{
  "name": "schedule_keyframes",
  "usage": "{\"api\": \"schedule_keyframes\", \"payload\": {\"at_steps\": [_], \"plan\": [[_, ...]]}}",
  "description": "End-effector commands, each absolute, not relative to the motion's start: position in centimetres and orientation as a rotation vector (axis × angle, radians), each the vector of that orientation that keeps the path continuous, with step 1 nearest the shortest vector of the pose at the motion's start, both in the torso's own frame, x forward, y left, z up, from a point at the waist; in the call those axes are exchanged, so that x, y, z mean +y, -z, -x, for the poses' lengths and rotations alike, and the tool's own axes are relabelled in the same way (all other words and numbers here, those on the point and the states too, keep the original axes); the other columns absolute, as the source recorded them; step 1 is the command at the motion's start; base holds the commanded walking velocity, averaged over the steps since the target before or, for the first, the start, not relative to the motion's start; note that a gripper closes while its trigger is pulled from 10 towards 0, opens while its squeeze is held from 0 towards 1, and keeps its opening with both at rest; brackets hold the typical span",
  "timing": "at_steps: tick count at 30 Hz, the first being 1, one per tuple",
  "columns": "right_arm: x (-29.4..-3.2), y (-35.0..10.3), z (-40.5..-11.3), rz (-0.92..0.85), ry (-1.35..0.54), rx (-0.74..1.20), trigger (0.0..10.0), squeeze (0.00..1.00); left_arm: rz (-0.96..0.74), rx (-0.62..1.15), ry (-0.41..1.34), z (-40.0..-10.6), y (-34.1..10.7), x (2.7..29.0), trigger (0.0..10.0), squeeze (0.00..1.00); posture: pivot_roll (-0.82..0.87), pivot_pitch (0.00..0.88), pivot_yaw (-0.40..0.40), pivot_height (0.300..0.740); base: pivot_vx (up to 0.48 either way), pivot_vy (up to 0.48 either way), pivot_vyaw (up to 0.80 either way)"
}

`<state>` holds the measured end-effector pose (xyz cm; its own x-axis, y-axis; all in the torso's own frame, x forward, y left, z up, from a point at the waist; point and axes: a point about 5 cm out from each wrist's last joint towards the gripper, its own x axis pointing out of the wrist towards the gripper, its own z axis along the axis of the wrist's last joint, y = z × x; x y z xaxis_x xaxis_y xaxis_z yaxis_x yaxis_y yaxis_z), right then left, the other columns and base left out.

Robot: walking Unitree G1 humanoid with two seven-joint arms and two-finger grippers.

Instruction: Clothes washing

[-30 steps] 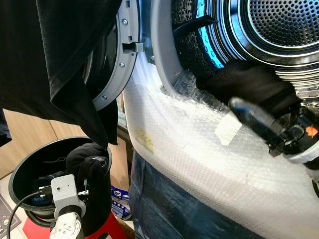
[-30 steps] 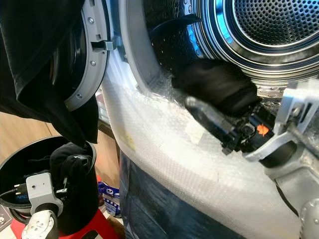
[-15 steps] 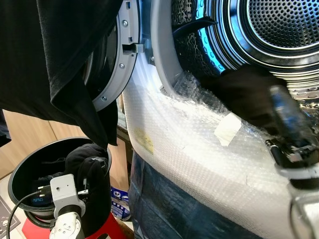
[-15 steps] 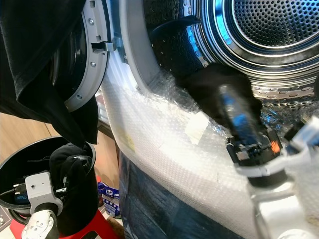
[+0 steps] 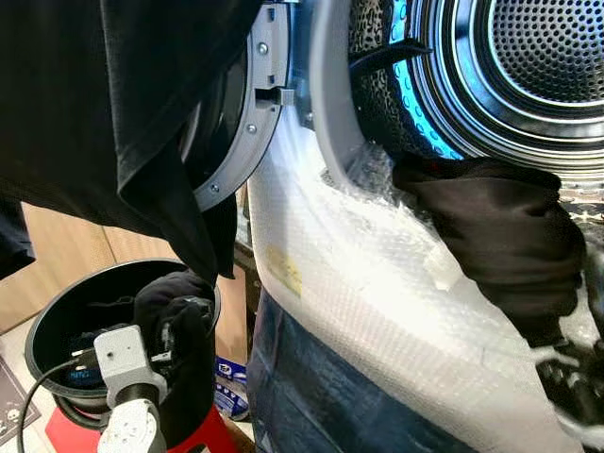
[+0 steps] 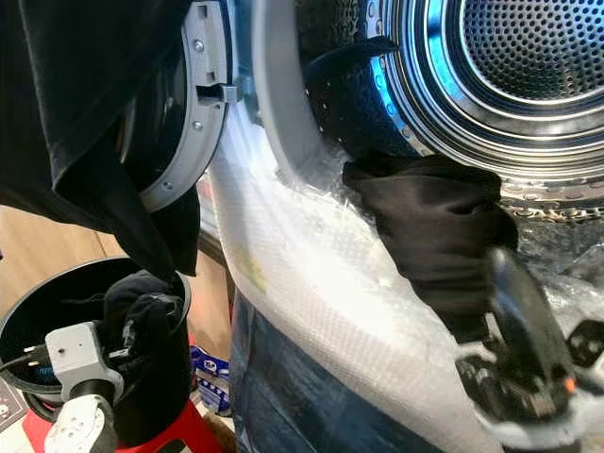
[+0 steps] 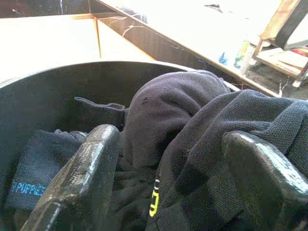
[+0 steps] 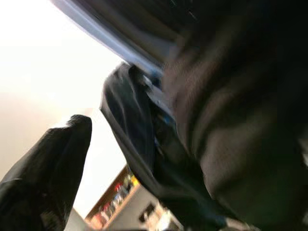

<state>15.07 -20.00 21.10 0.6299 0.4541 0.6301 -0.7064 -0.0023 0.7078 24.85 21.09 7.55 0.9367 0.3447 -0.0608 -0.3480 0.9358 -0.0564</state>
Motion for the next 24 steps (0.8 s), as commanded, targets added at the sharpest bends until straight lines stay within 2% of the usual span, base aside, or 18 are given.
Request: {"api": "schedule_keyframes", "payload": {"at_steps": [1, 3, 8, 11, 16, 24], "plan": [[-21.0, -19.6, -14.6, -1.291, -0.878, -0.197, 10.0, 0.00, 0.073, 0.009, -0.339, -24.9, -8.2, 20.8, 10.0, 0.00, 0.07, 0.000, -0.078, 0.740, 0.000, 0.000, 0.00], [-21.8, -17.9, -14.3, -1.297, -0.811, -0.147, 10.0, 0.00, 0.074, 0.007, -0.330, -24.8, -8.1, 20.6, 10.0, 0.00, 0.07, 0.000, -0.078, 0.740, 0.000, 0.000, 0.00], [-22.3, -16.5, -13.5, -1.299, -0.800, -0.088, 10.0, 0.00, 0.073, 0.000, -0.320, -24.8, -8.2, 20.5, 10.0, 0.00, 0.08, 0.000, -0.077, 0.740, 0.000, 0.000, 0.00], [-22.4, -14.5, -12.5, -1.246, -0.802, 0.029, 10.0, 0.00, 0.074, -0.005, -0.308, -24.9, -8.3, 20.4, 10.0, 0.00, 0.07, 0.000, -0.077, 0.740, 0.000, 0.000, 0.00], [-21.8, -12.0, -11.2, -1.144, -0.874, 0.214, 10.0, 0.00, 0.076, -0.006, -0.288, -25.0, -8.2, 20.2, 10.0, 0.00, 0.07, 0.000, -0.073, 0.740, 0.000, 0.000, 0.00], [-21.9, -9.3, -11.1, -1.021, -0.968, 0.322, 10.0, 0.00, 0.081, -0.008, -0.270, -25.2, -8.1, 19.9, 10.0, 0.00, 0.07, 0.000, -0.073, 0.740, 0.000, 0.000, 0.00]]}}
